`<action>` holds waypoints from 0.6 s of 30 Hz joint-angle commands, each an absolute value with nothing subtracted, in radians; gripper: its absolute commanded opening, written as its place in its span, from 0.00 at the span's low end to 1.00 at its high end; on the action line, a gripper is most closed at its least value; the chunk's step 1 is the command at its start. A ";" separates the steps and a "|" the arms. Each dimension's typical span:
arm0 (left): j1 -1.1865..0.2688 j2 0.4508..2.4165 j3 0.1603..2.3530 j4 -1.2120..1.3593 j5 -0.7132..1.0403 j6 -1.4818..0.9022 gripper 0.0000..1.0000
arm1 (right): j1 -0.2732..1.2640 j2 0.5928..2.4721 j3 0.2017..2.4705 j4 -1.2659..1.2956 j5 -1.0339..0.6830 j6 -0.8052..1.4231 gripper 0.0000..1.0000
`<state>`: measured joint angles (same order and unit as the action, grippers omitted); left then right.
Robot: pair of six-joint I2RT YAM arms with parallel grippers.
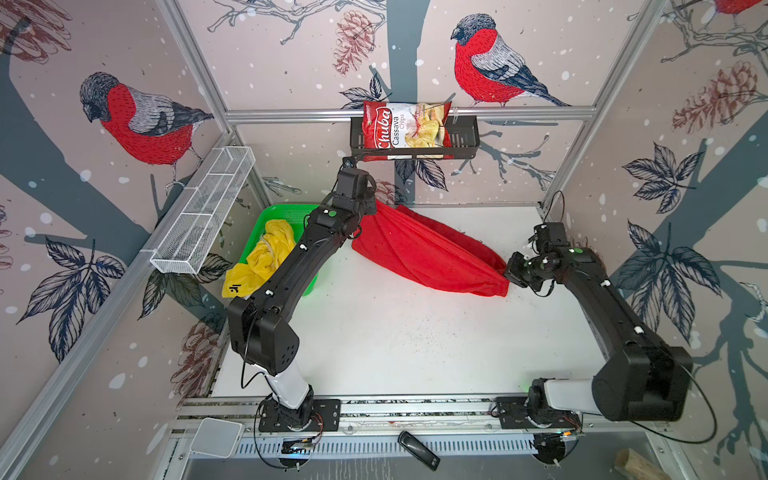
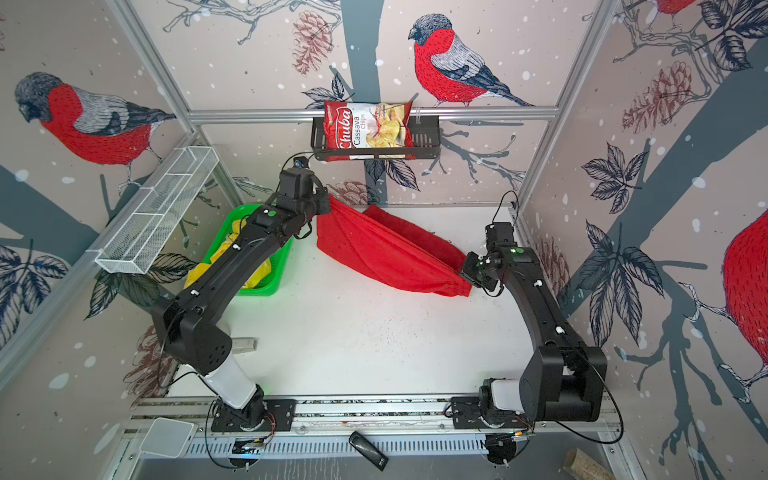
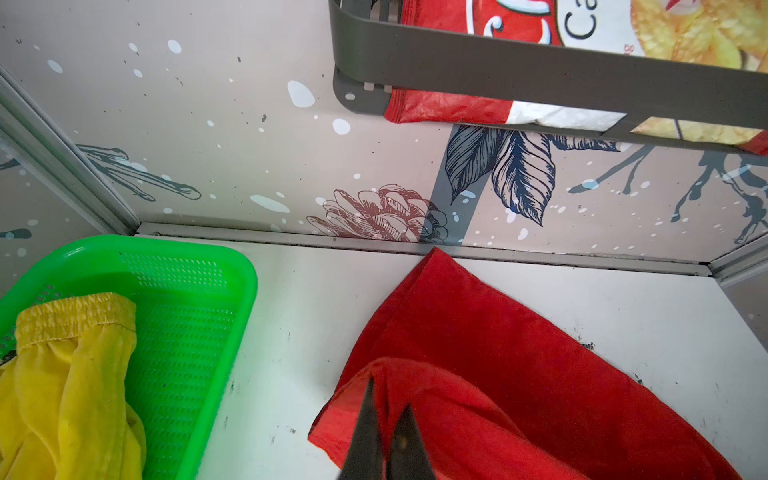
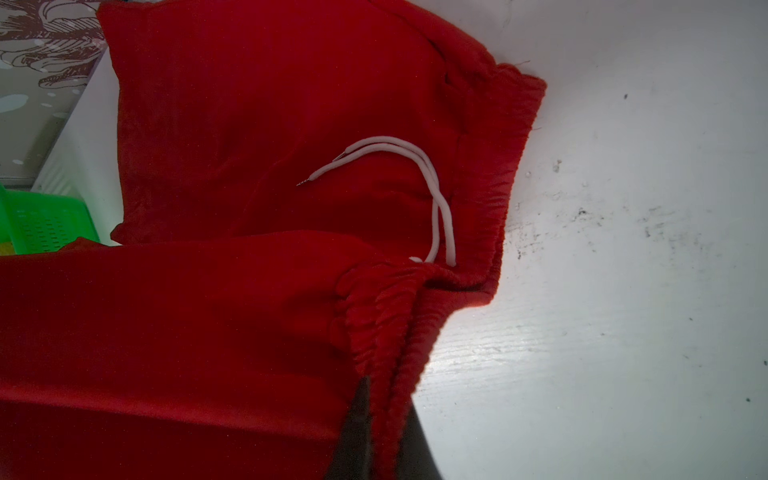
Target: Fold and stack the shorts
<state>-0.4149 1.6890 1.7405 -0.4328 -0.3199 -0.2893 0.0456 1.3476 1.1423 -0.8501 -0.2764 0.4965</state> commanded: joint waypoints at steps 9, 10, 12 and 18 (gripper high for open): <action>-0.405 1.701 1.725 -0.223 -0.501 -0.231 0.00 | 0.028 1.340 1.141 -0.980 -0.116 0.458 0.02; -0.405 1.715 1.733 -0.222 -0.501 -0.229 0.00 | 0.026 1.348 1.141 -0.976 -0.118 0.456 0.02; -0.405 1.742 1.752 -0.222 -0.501 -0.224 0.00 | 0.026 1.361 1.143 -0.969 -0.123 0.451 0.02; -0.405 1.833 1.827 -0.216 -0.490 -0.217 0.00 | 0.019 1.401 1.158 -0.967 -0.123 0.439 0.02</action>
<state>-0.4164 1.8103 1.7897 -0.3561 -0.3172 -0.2371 0.0319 1.3876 1.1538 -0.8631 -0.2665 0.4770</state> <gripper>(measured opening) 0.053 0.095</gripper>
